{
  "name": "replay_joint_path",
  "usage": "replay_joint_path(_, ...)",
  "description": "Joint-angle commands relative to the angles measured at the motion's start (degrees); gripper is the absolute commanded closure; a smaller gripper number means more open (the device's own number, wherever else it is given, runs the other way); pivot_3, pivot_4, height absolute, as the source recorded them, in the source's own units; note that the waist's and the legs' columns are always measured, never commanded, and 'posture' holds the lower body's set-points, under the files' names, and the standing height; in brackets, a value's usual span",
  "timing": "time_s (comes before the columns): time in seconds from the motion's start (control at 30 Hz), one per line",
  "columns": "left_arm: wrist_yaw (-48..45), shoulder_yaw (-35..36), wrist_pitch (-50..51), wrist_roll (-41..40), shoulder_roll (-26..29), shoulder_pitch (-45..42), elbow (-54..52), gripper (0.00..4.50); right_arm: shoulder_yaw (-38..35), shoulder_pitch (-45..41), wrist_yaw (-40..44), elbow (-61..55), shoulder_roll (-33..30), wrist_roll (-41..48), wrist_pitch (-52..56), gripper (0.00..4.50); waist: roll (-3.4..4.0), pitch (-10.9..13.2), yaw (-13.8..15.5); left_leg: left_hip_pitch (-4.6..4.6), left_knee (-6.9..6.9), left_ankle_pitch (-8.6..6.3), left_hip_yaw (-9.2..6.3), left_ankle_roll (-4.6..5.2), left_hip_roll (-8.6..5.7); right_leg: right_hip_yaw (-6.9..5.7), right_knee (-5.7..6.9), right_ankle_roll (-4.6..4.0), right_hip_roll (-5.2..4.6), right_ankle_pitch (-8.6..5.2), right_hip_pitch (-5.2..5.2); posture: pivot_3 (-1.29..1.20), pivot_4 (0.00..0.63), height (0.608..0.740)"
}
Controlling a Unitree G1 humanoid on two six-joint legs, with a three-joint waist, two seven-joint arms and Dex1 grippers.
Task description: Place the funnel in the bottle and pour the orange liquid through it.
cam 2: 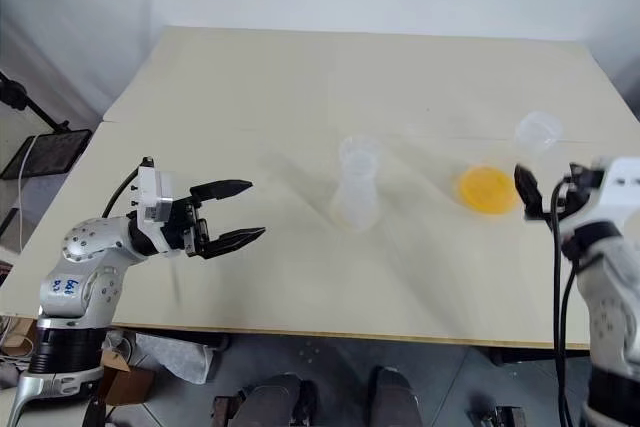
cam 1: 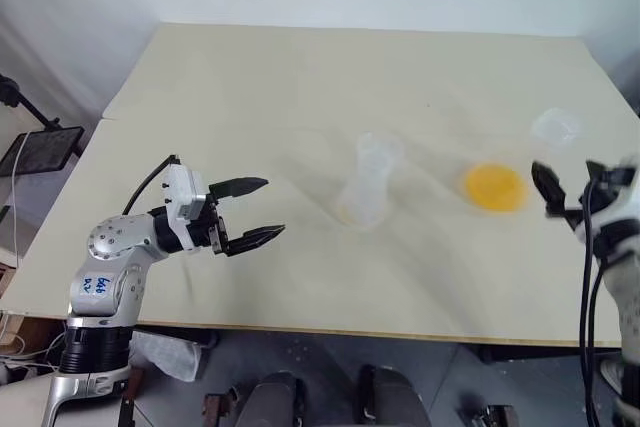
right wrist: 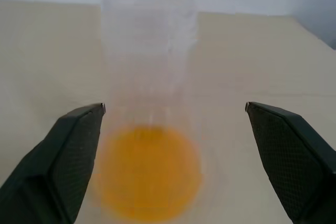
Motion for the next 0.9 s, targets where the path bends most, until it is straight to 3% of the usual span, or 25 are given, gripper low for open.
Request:
replay_joint_path(0.03,1.43,0.89,-0.01,-1.65,0.35,0.59,-2.91,0.04,-0.69,-4.48,-0.63,3.26,0.13,0.38,1.06,0.00,0.00,0.00,0.13,-0.03,-0.01,-0.01,-0.08,-0.02,0.04,0.00,0.02,0.00,0.02,0.00,0.00,0.00,0.150,0.740)
replay_joint_path(0.53,3.40,0.44,-0.54,-2.03,0.47,2.11,-5.30,0.04,1.56,-13.26,3.11,12.83,0.93,-2.01,-0.85,0.00,0.01,0.01,0.02,-0.06,-0.01,-0.01,0.00,-0.02,0.00,-0.13,-0.01,0.01,0.02,0.00,-0.01,0.00,0.150,0.740)
replay_joint_path(0.63,3.23,0.34,-0.85,-1.84,0.49,1.87,-4.85,0.00,1.54,-13.14,3.77,12.43,1.67,-2.21,-2.31,0.60,0.02,0.01,0.04,-0.06,-0.01,-0.01,0.00,-0.02,0.00,-0.14,-0.01,0.01,0.02,0.00,-0.01,0.00,0.150,0.740)
replay_joint_path(0.77,2.99,0.10,-1.28,-1.59,0.48,1.53,-4.30,0.00,1.74,-12.69,4.46,11.84,2.08,-2.32,-3.19,1.97,0.02,0.01,0.01,-0.06,-0.01,-0.01,0.00,-0.02,0.00,-0.14,-0.01,0.01,0.03,0.00,-0.01,0.00,0.150,0.740)
replay_joint_path(0.9,2.54,-0.49,-2.01,-1.09,0.47,1.02,-3.26,0.00,3.56,-11.38,7.50,7.67,2.01,-3.76,-6.87,2.09,0.09,0.05,-0.03,-0.06,-0.02,-0.01,0.00,-0.02,0.00,-0.14,-0.03,0.01,0.04,0.00,-0.01,0.00,0.150,0.740)
